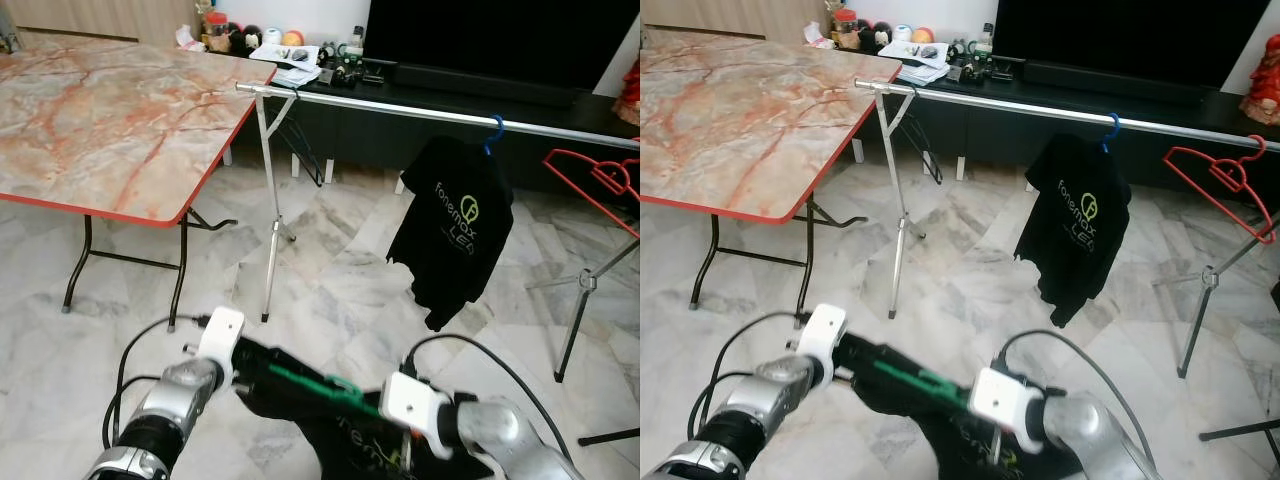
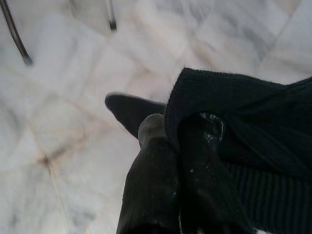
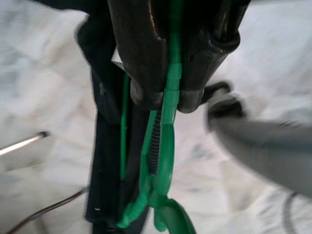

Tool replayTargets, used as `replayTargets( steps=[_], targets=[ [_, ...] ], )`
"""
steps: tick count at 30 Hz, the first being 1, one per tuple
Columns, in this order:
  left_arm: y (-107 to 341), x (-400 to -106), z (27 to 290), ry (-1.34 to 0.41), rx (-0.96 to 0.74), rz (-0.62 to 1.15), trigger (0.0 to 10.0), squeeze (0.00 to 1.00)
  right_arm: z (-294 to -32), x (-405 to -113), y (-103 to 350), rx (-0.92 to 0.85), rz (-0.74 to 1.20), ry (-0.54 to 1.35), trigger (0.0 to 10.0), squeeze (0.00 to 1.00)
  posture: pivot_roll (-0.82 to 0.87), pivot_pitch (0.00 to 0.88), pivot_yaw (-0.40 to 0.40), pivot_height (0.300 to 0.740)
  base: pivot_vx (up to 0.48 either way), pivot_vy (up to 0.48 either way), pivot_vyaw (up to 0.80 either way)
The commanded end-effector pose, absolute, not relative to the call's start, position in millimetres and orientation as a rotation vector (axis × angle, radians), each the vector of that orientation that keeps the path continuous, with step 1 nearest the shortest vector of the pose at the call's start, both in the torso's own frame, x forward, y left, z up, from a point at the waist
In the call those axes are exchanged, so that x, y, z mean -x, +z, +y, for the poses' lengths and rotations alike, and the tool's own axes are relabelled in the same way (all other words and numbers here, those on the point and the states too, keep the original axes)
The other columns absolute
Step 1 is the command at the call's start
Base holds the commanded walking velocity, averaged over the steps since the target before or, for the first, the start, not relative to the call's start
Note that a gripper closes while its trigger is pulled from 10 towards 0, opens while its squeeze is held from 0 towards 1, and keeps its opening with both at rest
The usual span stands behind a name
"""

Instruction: Hang hanger

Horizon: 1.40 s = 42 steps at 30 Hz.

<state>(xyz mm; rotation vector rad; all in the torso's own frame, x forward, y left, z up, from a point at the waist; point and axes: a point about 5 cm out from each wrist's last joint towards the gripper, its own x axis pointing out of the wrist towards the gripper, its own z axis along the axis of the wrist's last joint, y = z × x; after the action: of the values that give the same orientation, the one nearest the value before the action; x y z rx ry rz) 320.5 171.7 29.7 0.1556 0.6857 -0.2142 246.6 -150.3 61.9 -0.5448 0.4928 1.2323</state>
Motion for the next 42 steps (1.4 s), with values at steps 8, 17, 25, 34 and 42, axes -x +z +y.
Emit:
replayTargets(
  steps=[8, 17, 25, 34, 42],
  targets=[
    [9, -296, 217, -0.155, -0.318, 0.849, 0.0, 0.0, -221, -251, 80, 0.69, 0.623, 1.096, 10.0, 0.0, 0.05, 0.098, -0.071, 0.74, 0.0, 0.0, 0.0],
    [13, -299, 215, -0.178, -0.354, 0.807, 0.0, 0.0, -241, -279, 70, 0.867, 0.667, 0.755, 10.0, 0.0, 0.06, 0.101, -0.075, 0.74, 0.0, 0.0, 0.0],
    [11, -295, 216, -0.218, -0.376, 0.849, 0.0, 0.0, -200, -263, 86, 0.463, 0.495, 1.027, 10.0, 0.0, 0.06, 0.098, -0.067, 0.74, 0.0, 0.0, 0.0],
    [-6, -277, 219, -0.252, -0.397, 0.956, 0.0, 0.0, -237, -286, 100, 0.603, 0.462, 0.804, 10.0, 0.0, 0.05, 0.098, -0.068, 0.74, 0.0, 0.0, 0.0],
    [-15, -264, 225, -0.342, -0.525, 1.045, 0.0, 0.0, -243, -302, 114, 0.586, 0.388, 0.666, 10.0, 0.0, 0.06, 0.099, -0.068, 0.74, 0.0, 0.0, 0.0]
  ],
)
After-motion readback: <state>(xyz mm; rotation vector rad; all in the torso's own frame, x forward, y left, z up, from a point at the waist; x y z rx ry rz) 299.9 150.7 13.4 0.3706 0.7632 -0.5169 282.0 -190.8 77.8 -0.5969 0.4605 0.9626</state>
